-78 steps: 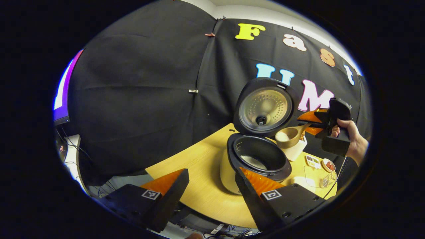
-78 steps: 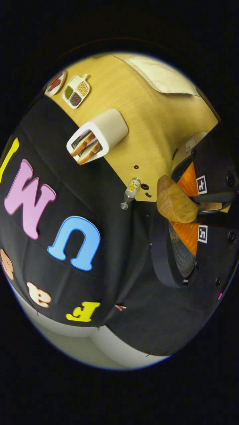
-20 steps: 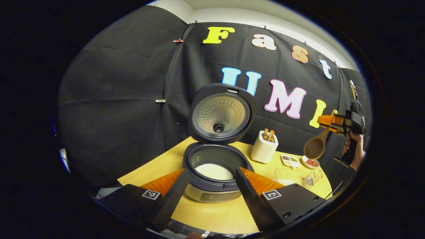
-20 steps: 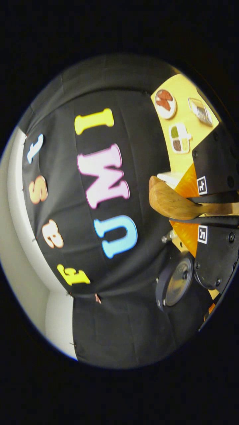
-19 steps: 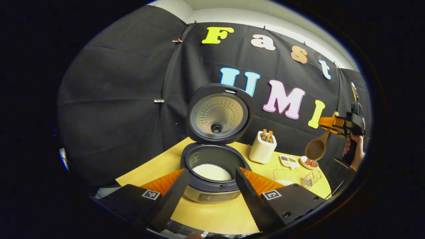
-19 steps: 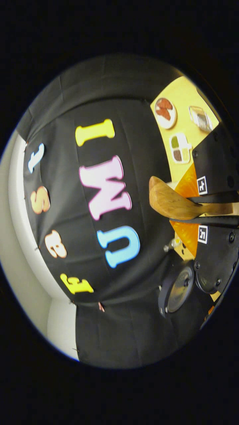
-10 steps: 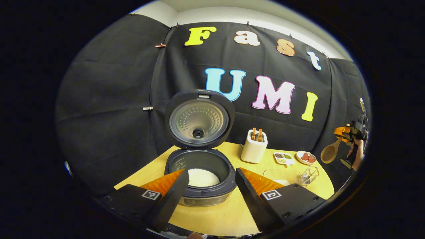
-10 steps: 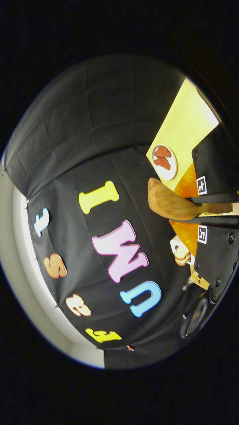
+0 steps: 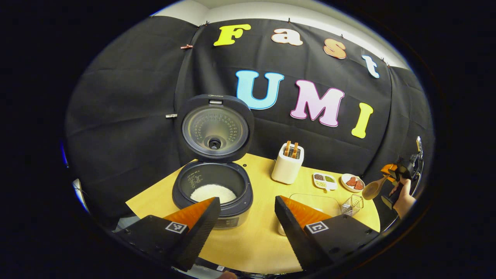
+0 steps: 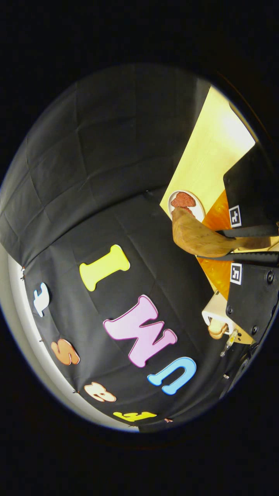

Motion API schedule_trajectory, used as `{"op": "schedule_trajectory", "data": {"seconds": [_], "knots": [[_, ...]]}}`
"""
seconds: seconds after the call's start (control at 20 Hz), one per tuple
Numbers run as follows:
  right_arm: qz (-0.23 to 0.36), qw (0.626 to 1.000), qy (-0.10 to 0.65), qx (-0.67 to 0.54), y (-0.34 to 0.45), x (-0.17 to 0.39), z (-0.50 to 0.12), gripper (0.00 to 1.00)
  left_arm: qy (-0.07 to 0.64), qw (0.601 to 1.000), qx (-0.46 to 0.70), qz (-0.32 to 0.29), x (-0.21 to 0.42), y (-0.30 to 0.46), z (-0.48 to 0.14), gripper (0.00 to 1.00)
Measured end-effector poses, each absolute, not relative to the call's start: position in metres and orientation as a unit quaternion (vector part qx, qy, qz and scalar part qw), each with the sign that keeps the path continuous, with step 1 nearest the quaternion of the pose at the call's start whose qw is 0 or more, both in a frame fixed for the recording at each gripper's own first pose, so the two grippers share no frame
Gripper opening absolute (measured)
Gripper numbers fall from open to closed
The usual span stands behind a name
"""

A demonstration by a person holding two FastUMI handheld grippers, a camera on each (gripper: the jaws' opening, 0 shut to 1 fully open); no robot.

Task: Close the left gripper, press the button to open the rice cooker; take a wooden spoon from the chopstick holder with the right hand, scoop a spoonful of rice and pour it into the rice cooker, then put the wooden spoon back into the chopstick holder.

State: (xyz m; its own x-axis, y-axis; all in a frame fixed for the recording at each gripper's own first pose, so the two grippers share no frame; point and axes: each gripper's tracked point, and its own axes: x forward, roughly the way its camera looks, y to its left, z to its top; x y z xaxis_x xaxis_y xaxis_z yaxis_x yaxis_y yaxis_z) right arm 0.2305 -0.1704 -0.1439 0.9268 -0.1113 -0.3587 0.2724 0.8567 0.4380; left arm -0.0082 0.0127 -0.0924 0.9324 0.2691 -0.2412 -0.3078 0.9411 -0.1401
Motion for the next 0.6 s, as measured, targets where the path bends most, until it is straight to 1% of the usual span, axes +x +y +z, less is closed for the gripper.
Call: {"op": "schedule_trajectory", "data": {"seconds": [0.1, 0.2, 0.4, 0.6], "knots": [[-0.103, 0.944, 0.181, 0.256, -0.172, 0.237, -0.168, 0.19, 0.113, 0.979, -0.094, 0.139, -0.001, -0.002, -0.092, 0.95], [-0.103, 0.942, 0.19, 0.256, -0.174, 0.242, -0.189, 0.19, 0.11, 0.979, -0.095, 0.143, 0.004, -0.005, -0.085, 0.96], [-0.109, 0.938, 0.215, 0.249, -0.177, 0.243, -0.228, 0.19, 0.105, 0.978, -0.084, 0.161, 0.009, -0.006, -0.078, 0.95], [-0.118, 0.925, 0.246, 0.263, -0.172, 0.24, -0.262, 0.19, 0.096, 0.975, -0.092, 0.179, 0.01, -0.001, -0.068, 0.95]]}}
